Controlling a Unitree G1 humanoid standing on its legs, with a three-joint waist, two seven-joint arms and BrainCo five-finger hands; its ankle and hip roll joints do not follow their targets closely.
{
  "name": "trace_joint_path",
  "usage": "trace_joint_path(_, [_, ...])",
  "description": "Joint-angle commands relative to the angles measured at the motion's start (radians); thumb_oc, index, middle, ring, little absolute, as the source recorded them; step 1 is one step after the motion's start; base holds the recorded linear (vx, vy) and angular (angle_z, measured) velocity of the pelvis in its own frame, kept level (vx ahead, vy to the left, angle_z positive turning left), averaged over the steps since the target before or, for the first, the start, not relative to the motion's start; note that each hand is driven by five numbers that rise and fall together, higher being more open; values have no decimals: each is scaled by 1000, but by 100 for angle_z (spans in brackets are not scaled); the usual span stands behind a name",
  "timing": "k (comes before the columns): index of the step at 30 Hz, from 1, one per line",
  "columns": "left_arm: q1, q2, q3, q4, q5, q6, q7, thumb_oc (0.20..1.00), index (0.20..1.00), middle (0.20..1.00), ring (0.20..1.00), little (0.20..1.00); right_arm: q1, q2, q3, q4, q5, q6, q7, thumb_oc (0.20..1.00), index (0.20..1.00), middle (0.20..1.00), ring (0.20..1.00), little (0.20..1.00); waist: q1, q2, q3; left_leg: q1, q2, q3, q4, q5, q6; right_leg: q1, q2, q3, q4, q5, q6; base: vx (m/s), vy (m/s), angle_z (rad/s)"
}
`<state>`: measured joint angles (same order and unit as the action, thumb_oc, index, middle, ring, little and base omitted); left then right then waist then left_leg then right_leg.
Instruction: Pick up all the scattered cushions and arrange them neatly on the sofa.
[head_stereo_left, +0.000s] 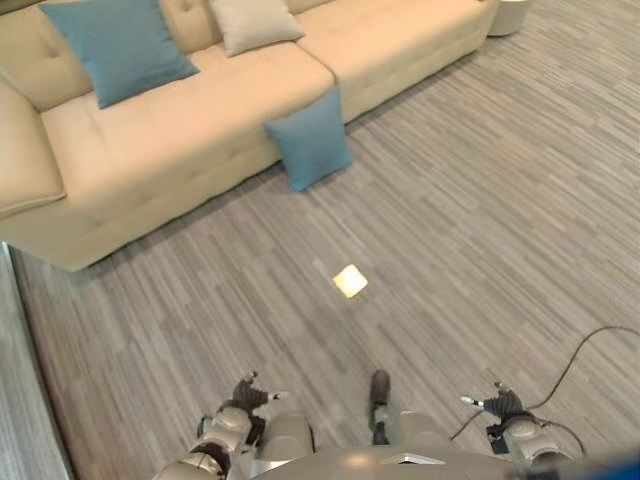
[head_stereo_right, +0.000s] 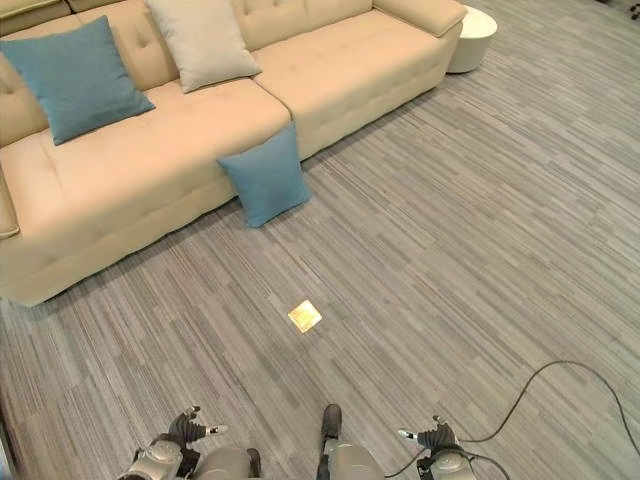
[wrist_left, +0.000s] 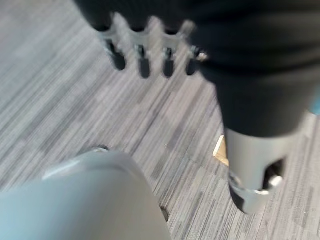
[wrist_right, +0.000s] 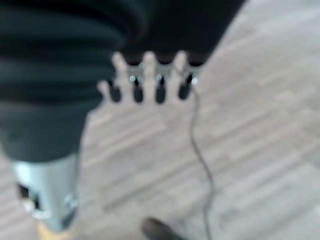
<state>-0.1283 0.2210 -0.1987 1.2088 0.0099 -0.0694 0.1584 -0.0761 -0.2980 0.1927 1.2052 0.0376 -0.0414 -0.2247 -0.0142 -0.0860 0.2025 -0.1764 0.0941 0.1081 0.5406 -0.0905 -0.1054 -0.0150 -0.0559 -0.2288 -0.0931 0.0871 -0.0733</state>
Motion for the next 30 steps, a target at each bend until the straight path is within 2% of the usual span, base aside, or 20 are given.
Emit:
trace_joint_path(1, [-22,11,-68,-45,-15,-15,-1,1000,1000,1000,1000,1000,0,-40,14,9,29,-5,-15,1000,1000,1000,1000,1000,7,-1,38,-66,-2,121,-243,59,59,25,-6,4,70,-126,139,219,26,79])
trace_joint_path(3, [-19,21,-61,-52,-14,-12,-1,1000,1000,1000,1000,1000,7,-43,12,10,28,1,-16,1000,1000,1000,1000,1000,11,11,32,-70,8,169,-340,121,45,46,10,-6,73,-152,138,200,46,50])
trace_joint_path(4, [-19,21,-61,-52,-14,-12,-1,1000,1000,1000,1000,1000,7,-43,12,10,28,1,-16,1000,1000,1000,1000,1000,11,11,32,-68,7,169,-342,122,45,46,9,-6,73,-152,138,320,69,21])
trace_joint_path(5, [-13,27,-52,-48,-18,-10,5,1000,1000,1000,1000,1000,14,-42,7,10,33,6,-19,1000,1000,1000,1000,1000,8,4,23,-89,29,228,-342,128,25,78,11,-14,78,-185,144,336,103,13])
trace_joint_path(6, [-4,28,-43,-48,-23,-9,1,1000,1000,1000,1000,1000,25,-40,5,7,31,5,-14,1000,1000,1000,1000,1000,7,9,10,-55,27,245,-393,119,34,84,17,-15,84,-193,149,443,156,18])
trace_joint_path(9, [11,32,-33,-44,-20,-7,-3,1000,1000,1000,1000,1000,41,-33,5,8,23,5,-9,1000,1000,1000,1000,1000,8,3,-9,-30,5,242,-408,108,52,102,7,-17,105,-211,161,282,157,1])
trace_joint_path(10, [21,39,-23,-41,-19,-3,-6,1000,1000,1000,1000,1000,38,-25,6,10,12,11,-2,1000,1000,1000,1000,1000,17,-10,-17,-18,-14,246,-398,80,73,101,-19,-16,177,-222,181,262,185,-3])
trace_joint_path(12, [21,43,-22,-43,-21,-4,-6,1000,1000,1000,1000,1000,36,-21,6,10,8,12,-1,1000,1000,1000,1000,1000,23,-14,-19,-13,-21,248,-393,69,84,90,-33,-15,224,-228,195,201,162,6])
trace_joint_path(13, [22,48,-18,-46,-23,-4,-7,1000,1000,1000,1000,1000,32,-19,7,3,6,12,4,1000,1000,1000,1000,1000,26,-15,-18,1,-32,253,-396,52,99,65,-57,-18,301,-220,214,119,152,12])
trace_joint_path(14, [21,52,-15,-46,-25,-2,-5,1000,1000,1000,1000,1000,25,-18,8,-3,0,12,5,1000,1000,1000,1000,1000,26,-11,-11,22,-39,252,-397,38,112,31,-82,-24,375,-200,223,280,325,-3])
trace_joint_path(15, [16,66,-12,-46,-24,-1,-2,1000,1000,1000,1000,1000,8,-14,8,-24,3,7,5,1000,1000,1000,1000,1000,22,-1,3,71,-61,251,-402,3,140,-37,-128,-27,541,-141,247,275,277,-5])
trace_joint_path(16, [12,69,-12,-42,-26,-2,1,1000,1000,1000,1000,1000,2,-11,9,-29,6,6,5,1000,1000,1000,1000,1000,18,6,7,95,-71,239,-408,-7,144,-64,-123,-16,565,-138,243,237,216,-12])
trace_joint_path(17, [12,68,-12,-42,-26,-2,1,1000,1000,1000,1000,1000,1,-12,9,-29,6,6,5,1000,1000,1000,1000,1000,18,6,8,96,-72,239,-408,-8,144,-64,-124,-15,567,-140,244,96,42,16])
trace_joint_path(19, [7,69,-9,-33,-25,-3,2,1000,1000,1000,1000,1000,-14,-11,15,-42,8,5,6,1000,1000,1000,1000,1000,-1,29,19,145,-77,215,-445,4,146,-132,-70,13,488,-145,208,225,15,31])
trace_joint_path(21, [6,69,-9,-26,-21,-3,1,1000,1000,1000,1000,1000,-18,-12,16,-48,7,4,5,1000,1000,1000,1000,1000,-6,32,21,160,-80,214,-453,-3,145,-136,-69,9,449,-144,204,197,-3,16])
trace_joint_path(22, [5,70,-12,-15,-12,-3,1,1000,1000,1000,1000,1000,-21,-12,22,-53,4,4,3,1000,1000,1000,1000,1000,-12,33,24,175,-88,208,-459,-10,144,-170,-69,2,397,-125,201,264,-77,7])
trace_joint_path(23, [0,70,-10,-9,-6,-5,-1,1000,1000,1000,1000,1000,-22,-15,21,-65,-1,8,4,1000,1000,1000,1000,1000,-27,28,26,199,-102,187,-469,-22,136,-190,-76,0,275,-82,214,368,-113,4])
trace_joint_path(24, [-2,68,-7,-3,-3,-6,-2,1000,1000,1000,1000,1000,-21,-16,21,-68,-5,10,7,1000,1000,1000,1000,1000,-36,26,27,214,-104,178,-477,-25,130,-199,-77,5,230,-58,223,372,-133,9])
trace_joint_path(27, [-6,68,-6,2,5,-8,-6,1000,1000,1000,1000,1000,-18,-17,19,-74,-10,11,10,1000,1000,1000,1000,1000,-45,24,25,237,-108,165,-490,-30,121,-195,-76,4,188,-38,233,228,-96,30])
trace_joint_path(30, [-1,53,-16,11,14,-10,-10,1000,1000,1000,1000,1000,-2,-20,18,-59,-9,6,13,1000,1000,1000,1000,1000,-63,24,-2,271,-106,142,-489,-59,107,-167,-56,40,174,-34,214,280,-142,33])
